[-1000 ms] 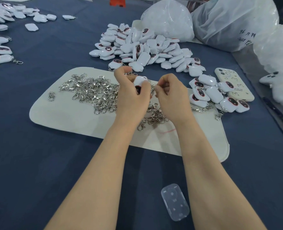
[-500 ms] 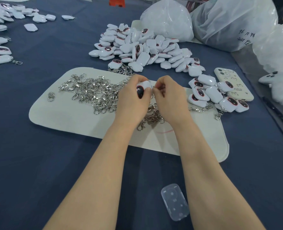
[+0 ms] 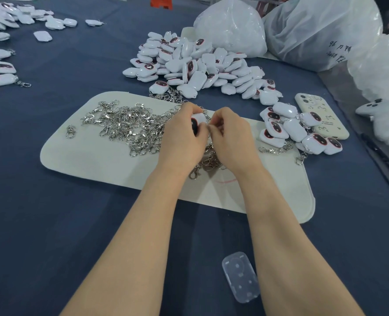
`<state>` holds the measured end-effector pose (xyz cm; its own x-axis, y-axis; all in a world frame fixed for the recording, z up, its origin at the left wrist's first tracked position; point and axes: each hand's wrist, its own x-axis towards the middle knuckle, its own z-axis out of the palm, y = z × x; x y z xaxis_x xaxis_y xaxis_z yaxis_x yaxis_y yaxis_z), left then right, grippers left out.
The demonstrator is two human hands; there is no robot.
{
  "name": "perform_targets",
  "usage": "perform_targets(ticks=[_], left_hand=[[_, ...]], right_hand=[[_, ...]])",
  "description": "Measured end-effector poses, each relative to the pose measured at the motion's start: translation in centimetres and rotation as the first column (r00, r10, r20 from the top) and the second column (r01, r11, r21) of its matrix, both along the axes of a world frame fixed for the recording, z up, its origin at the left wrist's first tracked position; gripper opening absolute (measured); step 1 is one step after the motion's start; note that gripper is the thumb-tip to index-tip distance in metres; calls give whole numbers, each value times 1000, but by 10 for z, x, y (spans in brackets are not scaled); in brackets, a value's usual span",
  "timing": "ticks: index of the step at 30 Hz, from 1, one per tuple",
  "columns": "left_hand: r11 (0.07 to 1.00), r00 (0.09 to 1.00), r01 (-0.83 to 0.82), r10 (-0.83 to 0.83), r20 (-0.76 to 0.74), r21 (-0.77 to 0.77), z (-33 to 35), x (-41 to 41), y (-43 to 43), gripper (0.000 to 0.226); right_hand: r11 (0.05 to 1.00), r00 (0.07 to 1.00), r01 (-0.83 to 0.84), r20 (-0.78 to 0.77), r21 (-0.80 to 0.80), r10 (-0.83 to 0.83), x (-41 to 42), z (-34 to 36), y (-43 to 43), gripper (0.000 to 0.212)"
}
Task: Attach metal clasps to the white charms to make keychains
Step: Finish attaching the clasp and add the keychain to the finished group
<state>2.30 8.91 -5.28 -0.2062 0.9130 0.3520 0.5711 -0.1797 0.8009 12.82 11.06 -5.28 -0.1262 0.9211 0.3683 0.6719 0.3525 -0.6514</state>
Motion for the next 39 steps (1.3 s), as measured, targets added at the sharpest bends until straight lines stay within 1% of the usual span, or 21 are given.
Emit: perform_targets(ticks=[4,8,12,20,25,28,31,35,39], left_hand=[[1000,1000,-3,3,-4,1,1,-1,0,22],[1000,1000,-9,9,-4,6,0,-1,0,23],[1000,1000,-8,8,22,-10,0,-1,0,22],[999,998,-3,5,66,-34,-1,-2,-1,21],[998,991,13,-5,131,-61,0,-2,0,19],[994,978,46,-25,205,-96,0,-2,1,20],[992,969,71,-44,243,-105,1,-3,0,20],[990,947,86,-45,317,-115,3,-3,-1,19],[991,920,94,-49,389,-97,6,-2,-3,18]], right_hand=[[1000,1000,2,-22,-9,-2,0,-2,0,4],[1000,999,-1,-51,-31,-1,0,-3,1,12],[998,996,3,-88,-58,-8,0,-4,1,12],[998,994,-19,-111,-67,12,0,-7,0,15],[995,983,-30,-183,-90,13,1,-8,0,14],[993,974,-30,-226,-113,3,3,-8,0,13],[996,973,-14,-231,-89,-7,4,-8,0,13],[1000,983,18,-183,-11,-20,3,-4,1,14],[999,991,12,-132,46,-6,3,3,1,15]])
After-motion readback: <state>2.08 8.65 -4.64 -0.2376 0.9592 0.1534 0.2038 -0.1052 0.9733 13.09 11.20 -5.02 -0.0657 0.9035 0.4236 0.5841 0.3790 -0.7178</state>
